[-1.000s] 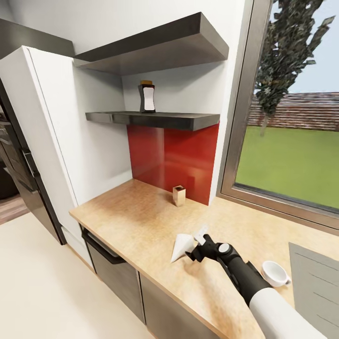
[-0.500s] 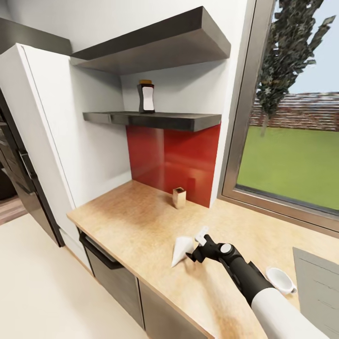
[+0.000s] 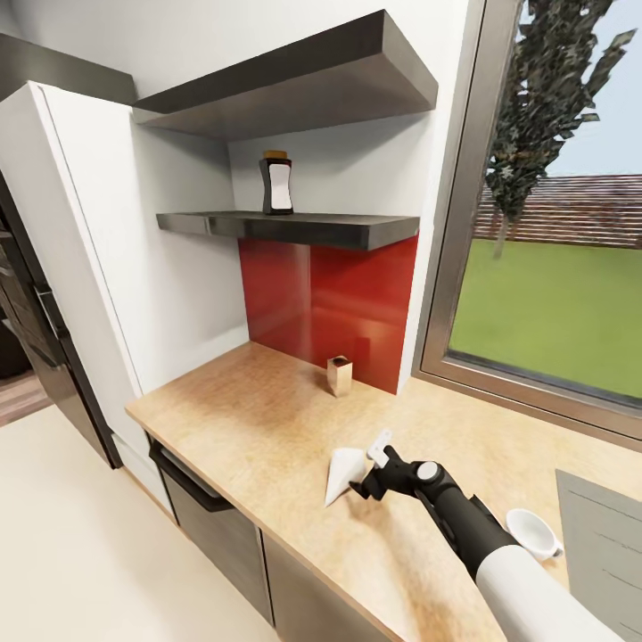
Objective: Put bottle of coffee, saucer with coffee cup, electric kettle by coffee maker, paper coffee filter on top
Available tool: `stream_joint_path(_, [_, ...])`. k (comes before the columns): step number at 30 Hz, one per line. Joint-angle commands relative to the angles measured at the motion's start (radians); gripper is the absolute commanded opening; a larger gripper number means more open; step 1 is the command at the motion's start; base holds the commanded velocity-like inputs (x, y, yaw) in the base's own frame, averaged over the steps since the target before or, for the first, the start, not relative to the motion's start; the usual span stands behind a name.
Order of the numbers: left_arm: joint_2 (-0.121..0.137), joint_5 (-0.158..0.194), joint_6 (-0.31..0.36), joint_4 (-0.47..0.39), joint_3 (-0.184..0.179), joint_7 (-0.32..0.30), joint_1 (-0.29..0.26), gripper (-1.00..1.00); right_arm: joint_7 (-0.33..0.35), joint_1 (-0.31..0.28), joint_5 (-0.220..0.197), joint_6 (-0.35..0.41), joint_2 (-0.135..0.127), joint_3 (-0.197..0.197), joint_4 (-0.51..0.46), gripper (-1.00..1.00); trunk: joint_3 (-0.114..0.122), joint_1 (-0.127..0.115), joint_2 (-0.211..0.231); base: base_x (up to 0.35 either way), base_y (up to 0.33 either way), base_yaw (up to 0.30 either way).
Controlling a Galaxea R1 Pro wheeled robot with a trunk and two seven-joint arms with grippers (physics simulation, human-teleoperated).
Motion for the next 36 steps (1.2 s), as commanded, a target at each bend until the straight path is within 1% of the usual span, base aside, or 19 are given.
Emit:
stream_joint_path(1, [0.000,0.006,-0.002,0.000,0.000,0.001,0.000,1.00,0.010,-0.001,0.007,-0.006,-0.001,0.002,-0.002,1.00,-0.002,0.001,-0.002,0.000,0.000,0.000])
stream_joint_path(9, [0.001,0.006,0.000,0.000,0.001,0.001,0.000,1.00,0.023,-0.001,0.013,-0.028,-0.001,0.003,0.004,1.00,-0.002,0.001,-0.002,0.000,0.000,0.000])
stream_joint_path(14, [0.001,0.006,0.000,0.000,0.001,0.001,0.000,1.00,0.028,-0.001,0.033,-0.043,-0.001,0.003,0.004,1.00,-0.002,0.001,-0.002,0.000,0.000,0.000])
stream_joint_path(23, [0.000,0.006,0.000,0.000,0.001,0.002,0.000,1.00,0.089,-0.001,0.056,-0.049,-0.001,0.003,0.004,1.00,-0.002,0.001,-0.002,0.000,0.000,0.000])
stream_joint_path(28, [0.001,0.006,0.001,0.000,0.001,0.002,0.000,1.00,0.096,-0.001,0.064,-0.049,-0.001,0.003,0.004,1.00,-0.002,0.001,-0.002,0.000,0.000,0.000])
stream_joint_path(36, [0.001,0.006,0.002,0.000,0.001,0.002,0.000,1.00,0.097,-0.001,0.066,-0.061,-0.001,0.002,0.004,1.00,-0.002,0.001,-0.002,0.007,0.000,0.000])
